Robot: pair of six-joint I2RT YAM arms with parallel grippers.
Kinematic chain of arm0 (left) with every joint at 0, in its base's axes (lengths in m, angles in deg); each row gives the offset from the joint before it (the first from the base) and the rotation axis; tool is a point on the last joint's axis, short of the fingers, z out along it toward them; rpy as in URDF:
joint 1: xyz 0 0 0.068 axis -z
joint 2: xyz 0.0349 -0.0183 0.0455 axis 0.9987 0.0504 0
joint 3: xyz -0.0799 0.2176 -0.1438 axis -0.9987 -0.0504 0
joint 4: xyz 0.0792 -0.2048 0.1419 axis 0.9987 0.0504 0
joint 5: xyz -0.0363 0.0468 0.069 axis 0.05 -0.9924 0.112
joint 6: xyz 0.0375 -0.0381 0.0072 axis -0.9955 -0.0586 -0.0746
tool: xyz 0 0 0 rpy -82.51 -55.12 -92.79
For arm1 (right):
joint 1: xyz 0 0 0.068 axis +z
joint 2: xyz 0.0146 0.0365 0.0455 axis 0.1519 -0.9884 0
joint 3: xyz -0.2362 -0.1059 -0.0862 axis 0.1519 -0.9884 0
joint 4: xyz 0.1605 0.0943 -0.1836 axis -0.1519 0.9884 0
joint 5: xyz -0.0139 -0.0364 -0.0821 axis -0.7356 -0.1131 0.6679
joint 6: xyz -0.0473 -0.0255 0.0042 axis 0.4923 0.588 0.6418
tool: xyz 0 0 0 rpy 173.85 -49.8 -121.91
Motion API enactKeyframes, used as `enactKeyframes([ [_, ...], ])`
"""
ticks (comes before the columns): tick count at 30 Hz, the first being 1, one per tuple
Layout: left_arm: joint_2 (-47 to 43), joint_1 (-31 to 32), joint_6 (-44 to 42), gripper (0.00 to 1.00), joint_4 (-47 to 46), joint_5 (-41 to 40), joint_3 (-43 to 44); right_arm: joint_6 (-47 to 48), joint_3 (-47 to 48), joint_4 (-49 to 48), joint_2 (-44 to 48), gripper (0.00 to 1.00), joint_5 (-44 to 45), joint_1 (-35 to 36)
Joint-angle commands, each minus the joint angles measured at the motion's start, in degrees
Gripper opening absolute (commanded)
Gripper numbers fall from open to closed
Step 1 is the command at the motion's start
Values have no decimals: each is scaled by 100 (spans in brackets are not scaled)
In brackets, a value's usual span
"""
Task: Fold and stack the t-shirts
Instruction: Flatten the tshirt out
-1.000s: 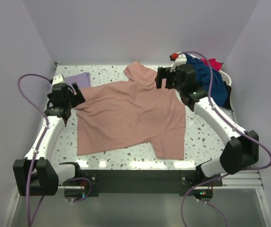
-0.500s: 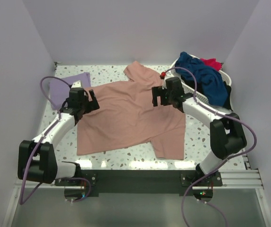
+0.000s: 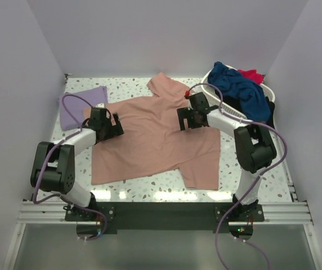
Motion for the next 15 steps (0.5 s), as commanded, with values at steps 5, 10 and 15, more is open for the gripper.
enactKeyframes([
  [5,560,-8,75,100,-509,283,230,-6,520,426,-425,96,372,16],
  [10,788,-52,128,100,-589,476,335,-85,748,584,-732,97,372,-46],
  [15,1061,-105,119,100,-589,599,581,-208,942,663,-934,97,231,-221],
])
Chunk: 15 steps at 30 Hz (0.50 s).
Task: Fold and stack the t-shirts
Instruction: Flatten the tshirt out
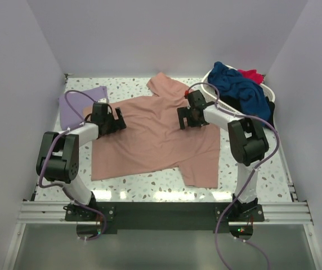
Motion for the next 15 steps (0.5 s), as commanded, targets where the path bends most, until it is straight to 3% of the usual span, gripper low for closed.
enactKeyframes([
  [1,385,-68,113,100,-31,271,253,-136,347,193,-211,97,-22,-163],
  [12,1142,-68,-63,100,30,324,1325,-119,1095,483,-791,97,-75,-496],
  [15,968,-33,-177,100,39,290,1467,-66,1332,563,-835,97,-128,-497],
])
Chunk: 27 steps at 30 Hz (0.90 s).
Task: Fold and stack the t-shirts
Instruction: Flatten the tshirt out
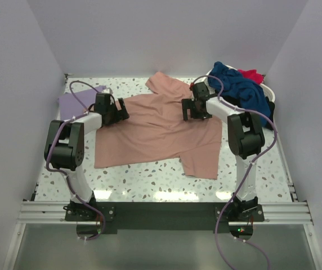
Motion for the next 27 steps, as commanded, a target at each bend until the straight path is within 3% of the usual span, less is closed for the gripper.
enactKeyframes([
  [1,-163,24,-238,100,56,-136,228,4,331,239,-160,97,-95,-64],
  [6,-1504,130,-327,100,565,-1462,-306,-14,385,204,112,97,-481,-55],
  [10,-3044,147,611,100,996,-3130,-1405,-101,-79,-103,717,98,-614,-64],
  [13,-4126,174,1549,100,1611,-3801,-2056,-145,-413,-270,1175,98,-719,-73],
  [16,-4707,182,2463,100,2252,-4022,-2382,-198,-791,-411,1588,98,-807,-64],
  [20,-4753,182,3512,100,3350,-4032,-2383,-277,-1266,-639,2036,99,-886,-81],
  [27,-4480,182,4523,100,3687,-3531,-2646,-357,-1838,-894,2529,99,-1185,-222],
])
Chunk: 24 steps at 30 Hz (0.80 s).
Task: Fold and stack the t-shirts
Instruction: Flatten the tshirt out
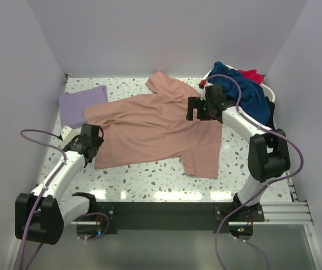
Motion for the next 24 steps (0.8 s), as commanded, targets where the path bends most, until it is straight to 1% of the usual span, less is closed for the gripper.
enactKeyframes([
  [1,12,32,942,100,360,108,-196,-101,-215,-267,289,99,-271,-135],
  [5,12,32,1232,99,351,267,-477,-66,-443,-355,447,99,-394,-327],
  [13,258,32,1320,87,26,654,-759,-101,-865,-513,632,99,-640,-548],
  [18,205,32,1347,77,-115,724,-943,-118,-953,-584,667,99,-685,-636],
  [21,205,32,1347,68,-150,768,-996,-118,-971,-592,693,99,-702,-671],
  [23,205,32,1338,65,-211,803,-1040,-127,-988,-601,693,99,-702,-688],
  [24,214,32,1338,61,-229,812,-1058,-127,-988,-601,693,99,-711,-697],
])
